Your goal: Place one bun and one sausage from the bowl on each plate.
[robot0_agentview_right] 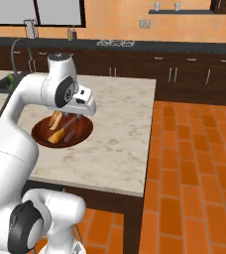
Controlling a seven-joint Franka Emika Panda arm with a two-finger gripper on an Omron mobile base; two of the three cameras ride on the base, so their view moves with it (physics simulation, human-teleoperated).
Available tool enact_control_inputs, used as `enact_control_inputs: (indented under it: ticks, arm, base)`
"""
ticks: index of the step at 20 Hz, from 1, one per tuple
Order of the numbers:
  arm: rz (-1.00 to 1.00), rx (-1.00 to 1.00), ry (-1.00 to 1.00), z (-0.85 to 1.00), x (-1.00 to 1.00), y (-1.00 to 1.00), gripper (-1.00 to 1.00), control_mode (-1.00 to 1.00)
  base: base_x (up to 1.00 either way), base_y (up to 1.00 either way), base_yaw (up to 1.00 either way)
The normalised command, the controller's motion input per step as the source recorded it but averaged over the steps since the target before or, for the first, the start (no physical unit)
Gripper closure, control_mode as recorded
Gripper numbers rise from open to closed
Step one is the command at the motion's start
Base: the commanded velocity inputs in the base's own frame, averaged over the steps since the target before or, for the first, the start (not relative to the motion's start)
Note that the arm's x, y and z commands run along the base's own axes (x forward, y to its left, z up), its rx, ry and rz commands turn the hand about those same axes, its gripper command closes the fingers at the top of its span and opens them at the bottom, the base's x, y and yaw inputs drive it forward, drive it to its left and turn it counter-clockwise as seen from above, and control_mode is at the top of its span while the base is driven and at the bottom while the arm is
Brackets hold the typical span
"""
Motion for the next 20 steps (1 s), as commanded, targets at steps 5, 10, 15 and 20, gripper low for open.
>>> enact_control_inputs:
  ticks: [5,10,15,20]
  arm:
    - [0.00,-0.01,-0.03,-0.10,0.06,0.26,-1.00,-1.00]
    - [0.00,0.00,0.00,-0.14,0.71,0.68,-1.00,-1.00]
    - [0.03,0.00,0.02,-0.38,0.91,0.85,-1.00,-1.00]
    - [0.20,0.10,0.00,-0.60,0.74,0.89,-1.00,-1.00]
  base:
    - [0.00,0.00,0.00]
    - [0.00,0.00,0.00]
    - [0.00,0.00,0.00]
    - [0.00,0.00,0.00]
